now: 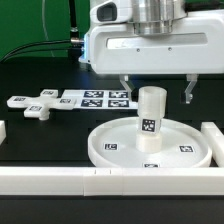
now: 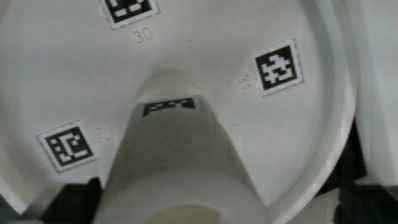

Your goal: Assemble round table

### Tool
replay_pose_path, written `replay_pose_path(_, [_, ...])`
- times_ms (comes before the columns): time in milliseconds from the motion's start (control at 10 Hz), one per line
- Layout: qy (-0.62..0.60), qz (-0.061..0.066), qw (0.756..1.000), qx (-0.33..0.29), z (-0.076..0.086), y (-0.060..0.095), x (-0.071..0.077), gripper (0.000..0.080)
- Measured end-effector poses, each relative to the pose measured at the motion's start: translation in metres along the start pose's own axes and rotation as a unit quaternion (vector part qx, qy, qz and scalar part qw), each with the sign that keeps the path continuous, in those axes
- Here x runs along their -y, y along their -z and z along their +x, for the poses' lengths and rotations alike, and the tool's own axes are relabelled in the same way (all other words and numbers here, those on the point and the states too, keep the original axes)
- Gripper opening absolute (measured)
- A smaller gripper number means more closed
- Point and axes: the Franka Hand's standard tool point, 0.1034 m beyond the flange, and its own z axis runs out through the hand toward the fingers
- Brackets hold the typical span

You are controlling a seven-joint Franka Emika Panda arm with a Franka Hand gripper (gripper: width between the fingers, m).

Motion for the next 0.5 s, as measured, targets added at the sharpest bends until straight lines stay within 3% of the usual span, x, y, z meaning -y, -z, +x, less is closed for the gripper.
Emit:
replay_pose_path(300, [0.129,-0.004,0.992,0.001,0.0004,-0.0003,-0.0021,0.0649])
replay_pose_path(500, [0.245,-0.013,0.970,0.000,0.0029,-0.0002,-0.0046,0.0649])
